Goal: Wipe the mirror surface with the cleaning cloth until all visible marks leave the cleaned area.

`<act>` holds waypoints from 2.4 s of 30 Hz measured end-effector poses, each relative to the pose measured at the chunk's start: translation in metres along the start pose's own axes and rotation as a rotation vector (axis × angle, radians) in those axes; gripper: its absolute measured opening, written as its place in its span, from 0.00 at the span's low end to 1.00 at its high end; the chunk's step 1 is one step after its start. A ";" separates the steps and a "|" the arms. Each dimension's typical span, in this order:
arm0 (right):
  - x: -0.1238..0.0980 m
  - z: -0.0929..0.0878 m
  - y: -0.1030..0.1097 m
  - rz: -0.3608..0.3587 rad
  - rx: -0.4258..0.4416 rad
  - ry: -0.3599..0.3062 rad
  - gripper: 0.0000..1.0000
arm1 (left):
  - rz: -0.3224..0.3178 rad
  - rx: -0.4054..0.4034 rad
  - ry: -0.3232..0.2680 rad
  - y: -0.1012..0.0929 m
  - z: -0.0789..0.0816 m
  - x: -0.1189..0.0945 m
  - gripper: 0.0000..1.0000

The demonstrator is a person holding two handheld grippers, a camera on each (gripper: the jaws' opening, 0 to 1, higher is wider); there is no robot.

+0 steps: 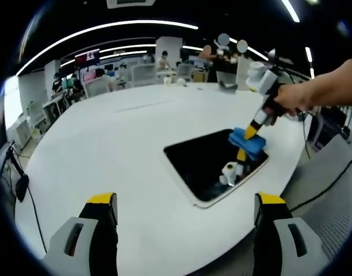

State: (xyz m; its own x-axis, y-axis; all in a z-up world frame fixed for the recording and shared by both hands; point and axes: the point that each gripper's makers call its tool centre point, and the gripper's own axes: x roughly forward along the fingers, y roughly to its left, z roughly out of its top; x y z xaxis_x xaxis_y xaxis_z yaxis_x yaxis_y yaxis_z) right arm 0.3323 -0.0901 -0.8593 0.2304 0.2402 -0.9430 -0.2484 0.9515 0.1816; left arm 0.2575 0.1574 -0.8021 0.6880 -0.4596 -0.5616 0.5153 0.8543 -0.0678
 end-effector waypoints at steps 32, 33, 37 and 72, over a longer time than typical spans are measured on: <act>-0.008 -0.029 0.011 0.001 0.010 0.016 0.02 | 0.006 -0.026 0.001 0.004 -0.002 0.000 0.99; -0.008 -0.030 0.012 -0.002 0.005 0.014 0.02 | 0.009 -0.033 -0.001 0.005 -0.002 0.000 0.99; -0.009 -0.034 0.013 -0.012 -0.021 0.013 0.02 | 0.010 -0.041 -0.002 0.004 -0.002 -0.001 0.99; -0.007 -0.038 0.034 -0.011 -0.003 -0.004 0.02 | -0.019 -0.014 0.010 0.000 -0.004 0.001 0.99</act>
State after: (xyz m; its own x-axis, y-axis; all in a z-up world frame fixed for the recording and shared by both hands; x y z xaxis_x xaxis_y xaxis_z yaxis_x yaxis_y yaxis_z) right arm 0.2866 -0.0670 -0.8573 0.2369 0.2301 -0.9439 -0.2482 0.9536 0.1702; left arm 0.2561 0.1573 -0.8063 0.6730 -0.4738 -0.5679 0.5210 0.8487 -0.0907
